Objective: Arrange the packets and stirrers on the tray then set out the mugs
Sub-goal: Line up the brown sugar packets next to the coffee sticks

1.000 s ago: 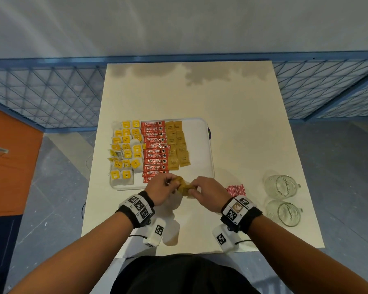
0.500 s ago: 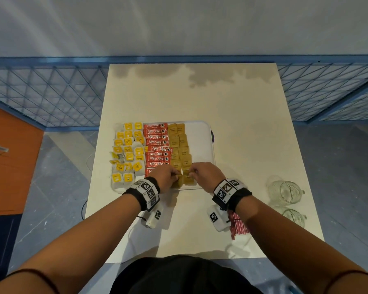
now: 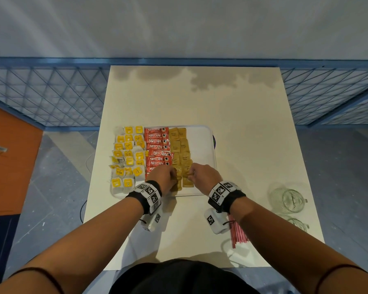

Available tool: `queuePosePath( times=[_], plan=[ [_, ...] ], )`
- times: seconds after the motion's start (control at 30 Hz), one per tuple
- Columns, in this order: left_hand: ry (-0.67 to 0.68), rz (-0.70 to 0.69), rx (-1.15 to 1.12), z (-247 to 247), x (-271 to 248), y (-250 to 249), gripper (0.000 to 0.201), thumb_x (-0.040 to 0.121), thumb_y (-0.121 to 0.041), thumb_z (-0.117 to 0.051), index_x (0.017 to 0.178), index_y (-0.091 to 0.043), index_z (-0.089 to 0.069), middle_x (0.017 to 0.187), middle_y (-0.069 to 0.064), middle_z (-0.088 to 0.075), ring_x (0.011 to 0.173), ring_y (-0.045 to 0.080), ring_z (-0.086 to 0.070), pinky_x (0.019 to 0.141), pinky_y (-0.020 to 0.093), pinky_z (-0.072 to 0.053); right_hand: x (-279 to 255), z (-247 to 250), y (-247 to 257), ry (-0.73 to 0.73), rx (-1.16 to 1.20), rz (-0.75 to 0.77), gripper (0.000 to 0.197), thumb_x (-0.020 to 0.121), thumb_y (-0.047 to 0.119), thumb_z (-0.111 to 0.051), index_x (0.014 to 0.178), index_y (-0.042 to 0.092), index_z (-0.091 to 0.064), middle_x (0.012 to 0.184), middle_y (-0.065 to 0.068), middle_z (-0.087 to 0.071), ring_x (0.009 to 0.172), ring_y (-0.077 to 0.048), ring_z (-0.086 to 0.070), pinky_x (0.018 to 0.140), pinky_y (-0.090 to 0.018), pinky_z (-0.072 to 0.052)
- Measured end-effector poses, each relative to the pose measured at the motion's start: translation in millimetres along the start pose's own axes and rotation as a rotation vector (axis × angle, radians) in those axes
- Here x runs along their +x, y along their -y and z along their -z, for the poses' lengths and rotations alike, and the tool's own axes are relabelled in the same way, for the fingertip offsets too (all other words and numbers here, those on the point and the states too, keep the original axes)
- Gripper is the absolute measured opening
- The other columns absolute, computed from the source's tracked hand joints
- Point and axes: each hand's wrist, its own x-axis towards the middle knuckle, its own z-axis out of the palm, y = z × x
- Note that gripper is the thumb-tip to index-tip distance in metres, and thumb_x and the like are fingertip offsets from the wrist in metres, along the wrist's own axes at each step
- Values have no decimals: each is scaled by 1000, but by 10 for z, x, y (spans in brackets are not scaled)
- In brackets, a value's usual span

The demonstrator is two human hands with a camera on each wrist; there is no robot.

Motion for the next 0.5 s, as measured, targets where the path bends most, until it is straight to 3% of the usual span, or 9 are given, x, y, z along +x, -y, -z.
queuePosePath(
  times=[0.17,0.4,0.5],
  plan=[
    [1,27,-13,11,15,-18,9,86,-19,-73,90,-24,-67,93,-1,-67,86,20,-64,80,34,-56,21,-14,7,1,-19,2,12,102,35,-56,97,25,-53,80,5,-64,76,-18,-63,67,-32,-48],
    [-21,48,-34,6,5,-21,12,84,-17,-73,91,-24,-65,95,-1,-65,87,20,-63,80,35,-56,19,3,50,-41,-29,-1,14,102,33,-56,102,24,-45,81,6,-57,70,-19,-59,63,-31,-43],
    [-35,38,-26,3,1,-40,11,85,-16,-71,92,-22,-65,95,-1,-64,87,21,-62,80,35,-56,24,-5,52,-35,-37,-8,13,103,34,-53,101,22,-50,82,3,-61,72,-20,-61,64,-32,-47]
  ],
)
